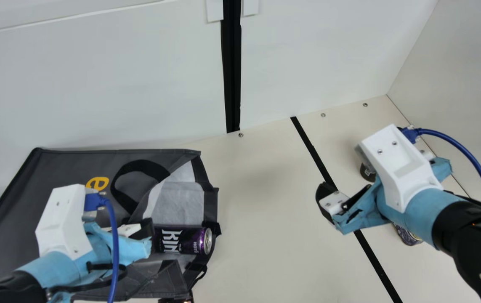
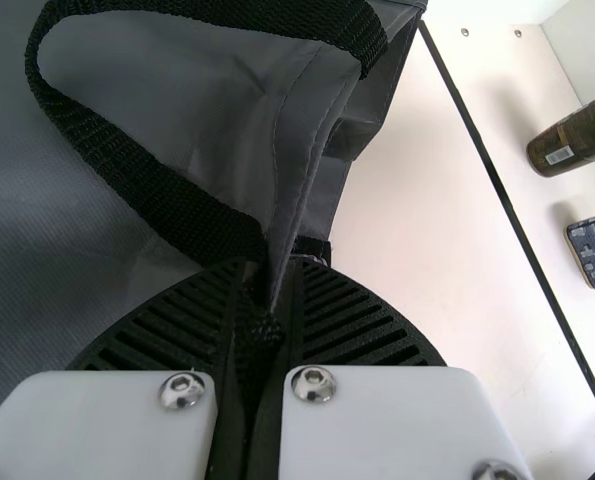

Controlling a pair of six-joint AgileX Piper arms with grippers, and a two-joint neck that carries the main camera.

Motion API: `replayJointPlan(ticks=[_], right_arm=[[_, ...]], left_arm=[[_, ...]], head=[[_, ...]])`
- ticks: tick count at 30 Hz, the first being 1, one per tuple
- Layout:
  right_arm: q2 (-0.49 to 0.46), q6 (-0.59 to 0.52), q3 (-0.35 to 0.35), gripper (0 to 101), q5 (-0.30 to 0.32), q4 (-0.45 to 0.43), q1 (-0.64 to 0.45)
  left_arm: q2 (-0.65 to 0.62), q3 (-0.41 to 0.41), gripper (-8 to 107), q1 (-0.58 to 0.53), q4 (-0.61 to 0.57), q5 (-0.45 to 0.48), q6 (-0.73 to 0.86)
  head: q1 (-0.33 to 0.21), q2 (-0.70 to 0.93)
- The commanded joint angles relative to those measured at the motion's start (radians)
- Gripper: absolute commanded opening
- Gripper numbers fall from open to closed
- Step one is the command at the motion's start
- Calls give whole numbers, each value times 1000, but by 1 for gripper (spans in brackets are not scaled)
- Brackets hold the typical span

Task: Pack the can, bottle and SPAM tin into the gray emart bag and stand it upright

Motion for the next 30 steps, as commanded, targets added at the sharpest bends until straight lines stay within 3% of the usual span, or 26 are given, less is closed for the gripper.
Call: replayJointPlan(ticks=[1, 26, 30], right_arm=[[-5, 39, -4, 95, 19, -28, 1], [-115, 250, -68, 95, 292, -222, 1], [-127, 265, -55, 95, 300, -231, -14]], left_arm=[[0, 0, -8, 0, 0, 0, 0], [0, 0, -8, 0, 0, 0, 0], [0, 0, -8, 0, 0, 0, 0]], head=[[-24, -2], [-24, -2], [-24, -2]])
